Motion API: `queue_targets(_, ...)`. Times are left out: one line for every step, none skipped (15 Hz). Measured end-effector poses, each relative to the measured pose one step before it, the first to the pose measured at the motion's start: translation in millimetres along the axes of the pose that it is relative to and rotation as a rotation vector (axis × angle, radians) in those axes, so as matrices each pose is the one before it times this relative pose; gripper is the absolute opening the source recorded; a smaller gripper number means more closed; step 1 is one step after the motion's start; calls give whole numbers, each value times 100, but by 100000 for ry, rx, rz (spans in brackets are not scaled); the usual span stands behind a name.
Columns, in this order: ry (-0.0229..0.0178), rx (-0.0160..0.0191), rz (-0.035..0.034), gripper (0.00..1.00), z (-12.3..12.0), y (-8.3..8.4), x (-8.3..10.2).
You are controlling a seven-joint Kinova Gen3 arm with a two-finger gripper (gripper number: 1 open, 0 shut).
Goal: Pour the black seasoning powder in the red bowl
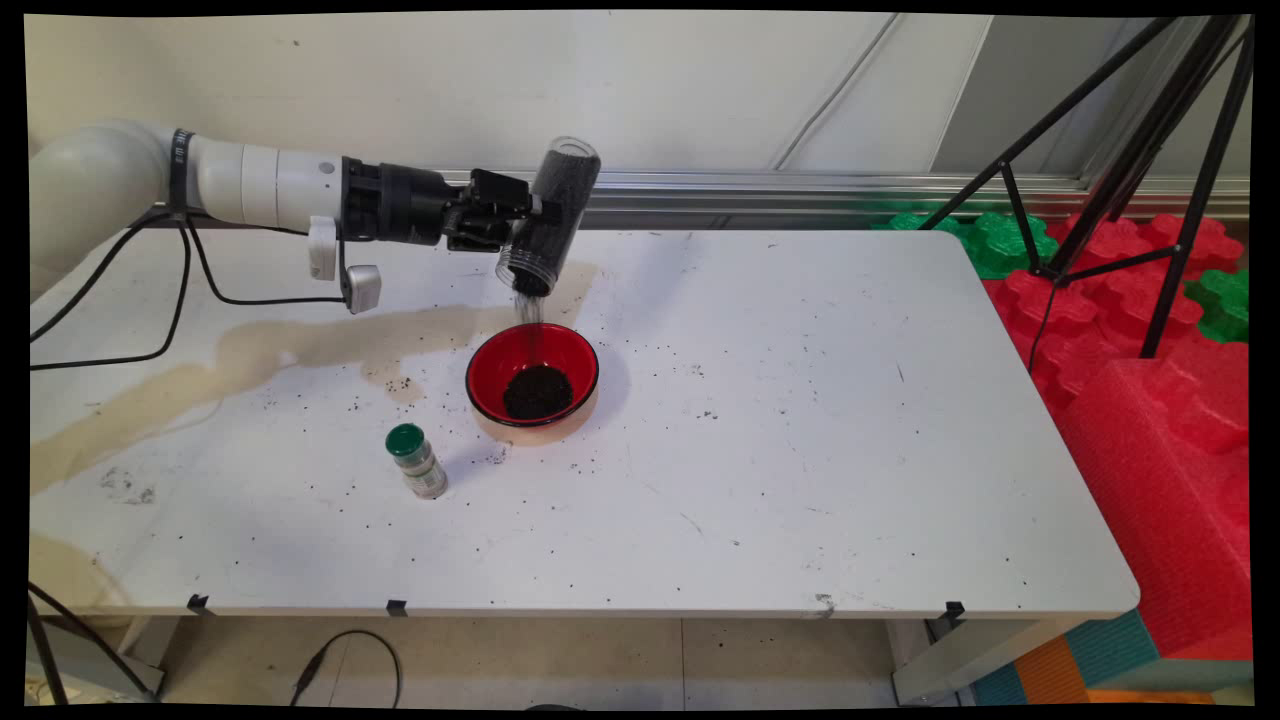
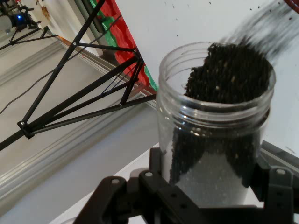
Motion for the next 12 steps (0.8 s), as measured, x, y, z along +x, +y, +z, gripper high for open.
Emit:
queue_targets(-29, -81, -581, 0, -34, 18, 5)
queue_targets(-22, -113, -693, 0, -18, 22, 1)
queue_targets(0, -165, -978, 0, -14, 31, 0)
queue_targets(-31, -216, -1154, 0, -25, 46, -3)
queue_targets(-18, -183, -1024, 0, -16, 34, -3)
queue_targets(0, -214, -1259, 0, -32, 32, 5)
queue_targets(17, -169, -1420, 0, -3, 17, -10)
queue_targets(-5, -127, -1228, 0, -12, 12, -4)
queue_targets(-44, -116, -1628, 0, -32, -1, -14)
queue_targets(-4, -61, -2025, 0, -26, -26, -26)
queue_targets(23, -25, -1789, 0, -24, -32, -18)
queue_targets(2, -24, -2180, 0, -51, -39, -31)
